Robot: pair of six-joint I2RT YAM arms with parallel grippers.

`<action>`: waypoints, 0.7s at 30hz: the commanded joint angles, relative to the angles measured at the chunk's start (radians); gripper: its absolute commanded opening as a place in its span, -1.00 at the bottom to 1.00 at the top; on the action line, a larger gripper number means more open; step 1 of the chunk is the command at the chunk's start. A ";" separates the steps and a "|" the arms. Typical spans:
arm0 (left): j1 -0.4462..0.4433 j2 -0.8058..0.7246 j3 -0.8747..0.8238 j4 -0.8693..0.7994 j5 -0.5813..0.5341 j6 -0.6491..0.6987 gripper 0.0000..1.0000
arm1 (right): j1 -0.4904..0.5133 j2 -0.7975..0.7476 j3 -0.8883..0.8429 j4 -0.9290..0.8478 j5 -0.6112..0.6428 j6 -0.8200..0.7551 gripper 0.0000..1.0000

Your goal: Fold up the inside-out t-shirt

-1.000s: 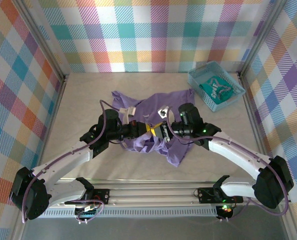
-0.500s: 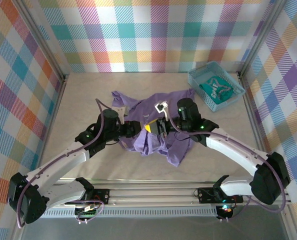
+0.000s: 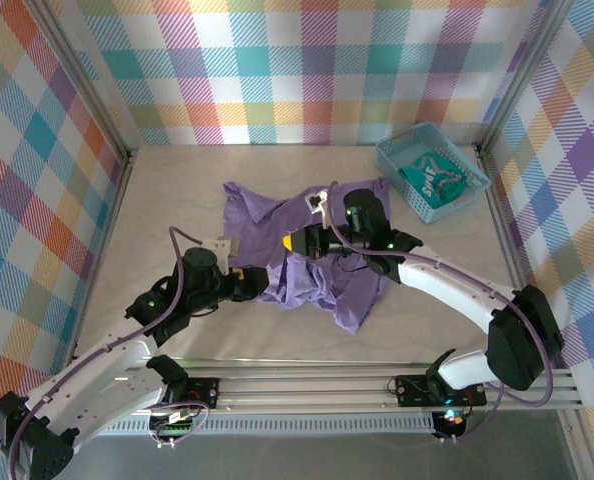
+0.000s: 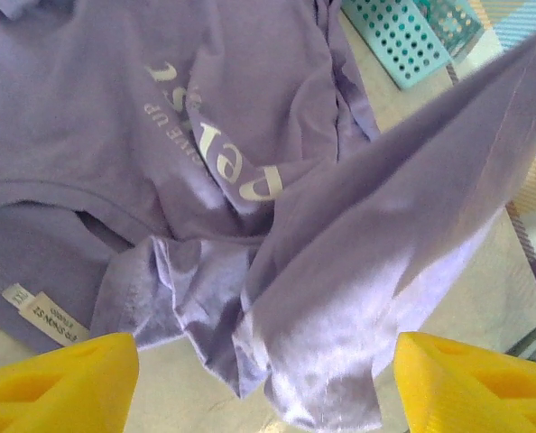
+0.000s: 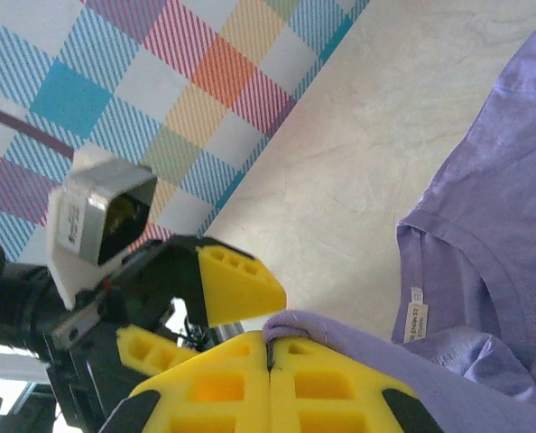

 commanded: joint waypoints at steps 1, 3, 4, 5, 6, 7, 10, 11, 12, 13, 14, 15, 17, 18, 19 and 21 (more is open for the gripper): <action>-0.023 0.000 -0.013 -0.016 0.028 0.007 0.48 | 0.001 0.022 0.041 0.041 0.024 0.014 -1.00; -0.037 0.031 0.015 -0.032 0.028 0.008 0.49 | 0.001 0.033 0.051 0.036 0.027 0.012 -1.00; -0.047 0.049 0.026 -0.037 0.028 0.008 0.50 | 0.001 0.037 0.055 0.034 0.030 0.011 -1.00; -0.061 0.066 0.037 -0.040 0.025 0.008 0.55 | 0.001 0.042 0.060 0.028 0.036 0.010 -1.00; -0.075 0.086 0.048 -0.047 0.009 0.009 0.59 | 0.001 0.047 0.065 0.024 0.038 0.008 -1.00; -0.090 0.102 0.054 -0.056 -0.013 0.009 0.59 | 0.000 0.050 0.067 0.024 0.038 0.007 -1.00; -0.127 0.150 0.083 -0.092 -0.102 0.020 0.59 | 0.001 0.061 0.075 0.024 0.036 0.008 -1.00; -0.137 0.168 0.097 -0.101 -0.125 0.026 0.57 | 0.001 0.064 0.077 0.024 0.036 0.008 -1.00; -0.145 0.185 0.111 -0.109 -0.144 0.031 0.53 | 0.001 0.067 0.078 0.024 0.036 0.007 -1.00; -0.152 0.199 0.122 -0.115 -0.162 0.038 0.50 | 0.002 0.068 0.079 0.022 0.036 0.006 -1.00; -0.158 0.214 0.133 -0.118 -0.182 0.045 0.44 | 0.001 0.069 0.080 0.021 0.035 0.006 -1.00; -0.163 0.229 0.144 -0.120 -0.202 0.052 0.36 | -0.001 0.070 0.079 0.020 0.034 0.005 -1.00; -0.166 0.254 0.158 -0.122 -0.227 0.065 0.20 | -0.001 0.071 0.080 0.016 0.031 0.002 -1.00; -0.168 0.265 0.169 -0.121 -0.237 0.072 0.13 | -0.001 0.070 0.080 0.012 0.033 0.001 -1.00; -0.167 0.275 0.177 -0.121 -0.248 0.079 0.06 | -0.001 0.070 0.078 0.009 0.033 -0.001 -1.00; -0.169 0.293 0.190 -0.117 -0.266 0.098 -0.15 | -0.001 0.071 0.074 0.002 0.033 -0.005 -1.00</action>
